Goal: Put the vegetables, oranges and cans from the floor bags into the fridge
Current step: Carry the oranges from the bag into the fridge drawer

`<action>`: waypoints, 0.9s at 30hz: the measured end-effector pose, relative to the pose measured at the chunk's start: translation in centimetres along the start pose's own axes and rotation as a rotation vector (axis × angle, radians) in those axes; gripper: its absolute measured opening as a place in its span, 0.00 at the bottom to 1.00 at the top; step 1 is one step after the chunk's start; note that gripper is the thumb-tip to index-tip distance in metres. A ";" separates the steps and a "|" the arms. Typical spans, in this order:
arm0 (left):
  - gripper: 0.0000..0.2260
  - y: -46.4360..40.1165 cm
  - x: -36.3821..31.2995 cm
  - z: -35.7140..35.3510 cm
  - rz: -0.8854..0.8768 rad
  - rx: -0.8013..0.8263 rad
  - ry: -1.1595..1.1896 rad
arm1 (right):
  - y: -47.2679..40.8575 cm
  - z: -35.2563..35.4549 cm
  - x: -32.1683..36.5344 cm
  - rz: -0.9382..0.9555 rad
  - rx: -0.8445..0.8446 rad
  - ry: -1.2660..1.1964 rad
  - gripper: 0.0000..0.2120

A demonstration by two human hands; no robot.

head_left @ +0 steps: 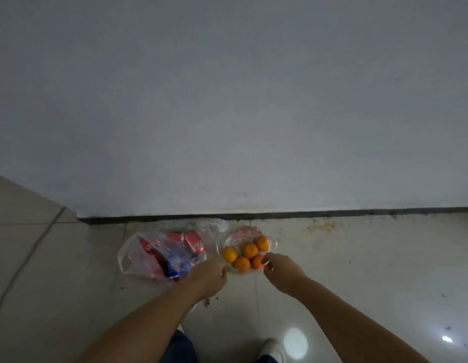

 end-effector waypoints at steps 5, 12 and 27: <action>0.11 -14.4 3.1 -8.7 -0.065 0.018 -0.070 | -13.2 -10.1 -7.6 0.038 0.042 0.010 0.12; 0.14 -31.0 2.3 -16.1 -0.296 -0.110 -0.188 | -28.7 -17.7 -14.1 0.230 -0.023 0.206 0.14; 0.24 -37.2 5.3 -24.1 -0.340 0.034 -0.600 | -29.0 -27.5 -16.0 0.238 0.153 0.656 0.37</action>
Point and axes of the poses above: each hand's wrist, its own y-axis away from the middle knuckle, its own z-axis out of the back of the hand, x = y × z, the point moved 10 cm from there along -y, towards the middle knuckle, and after that the axes turned 12 degrees about z, right-handed, at the moved point
